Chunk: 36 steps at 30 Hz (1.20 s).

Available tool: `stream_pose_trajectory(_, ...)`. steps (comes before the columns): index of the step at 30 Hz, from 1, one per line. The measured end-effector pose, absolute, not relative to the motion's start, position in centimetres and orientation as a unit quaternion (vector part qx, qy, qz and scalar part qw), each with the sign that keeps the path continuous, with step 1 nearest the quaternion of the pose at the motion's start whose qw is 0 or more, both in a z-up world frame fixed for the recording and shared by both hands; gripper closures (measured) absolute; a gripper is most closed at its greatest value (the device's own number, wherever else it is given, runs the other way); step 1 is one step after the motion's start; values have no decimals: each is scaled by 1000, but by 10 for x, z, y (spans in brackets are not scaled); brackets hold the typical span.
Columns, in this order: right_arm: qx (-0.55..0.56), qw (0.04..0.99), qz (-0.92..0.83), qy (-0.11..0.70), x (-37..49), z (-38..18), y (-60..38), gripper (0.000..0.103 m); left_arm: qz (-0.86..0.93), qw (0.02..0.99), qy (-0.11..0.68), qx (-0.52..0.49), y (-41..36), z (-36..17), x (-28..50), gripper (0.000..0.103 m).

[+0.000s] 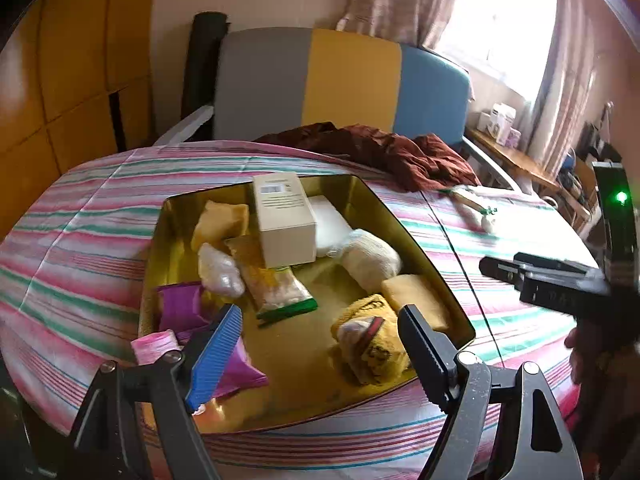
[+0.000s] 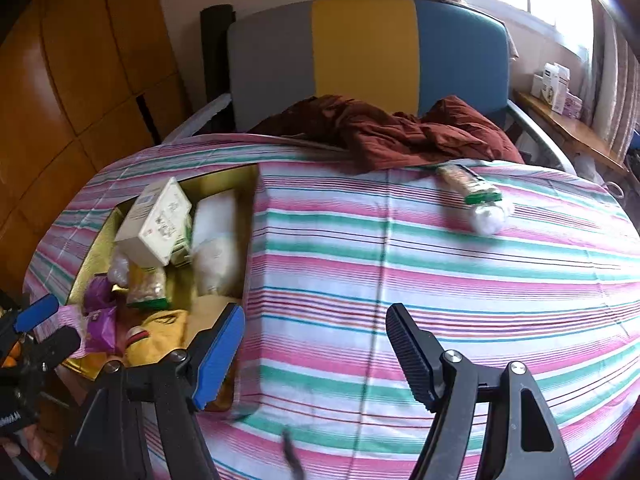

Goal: Organize objects
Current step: 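Withdraw both grippers toward the cracker stick and cotton balls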

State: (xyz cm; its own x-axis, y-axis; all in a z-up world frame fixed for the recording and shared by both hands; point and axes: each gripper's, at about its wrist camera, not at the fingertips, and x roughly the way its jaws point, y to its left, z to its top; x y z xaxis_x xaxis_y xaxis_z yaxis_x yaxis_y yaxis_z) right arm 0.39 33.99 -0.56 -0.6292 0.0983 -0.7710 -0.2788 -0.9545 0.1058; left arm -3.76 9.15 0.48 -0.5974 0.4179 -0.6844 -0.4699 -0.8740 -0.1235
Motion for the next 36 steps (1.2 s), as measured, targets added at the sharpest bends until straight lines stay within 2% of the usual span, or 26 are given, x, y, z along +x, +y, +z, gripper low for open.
stream_pose_trajectory(23, -438, 189, 869, 135, -6, -3, 468, 29, 871, 312, 114, -361, 171, 6, -38, 20)
stream_pose_trajectory(36, -449, 227, 855, 129, -65, -23, 553, 29, 851, 348, 131, -371, 221, 5, -61, 20)
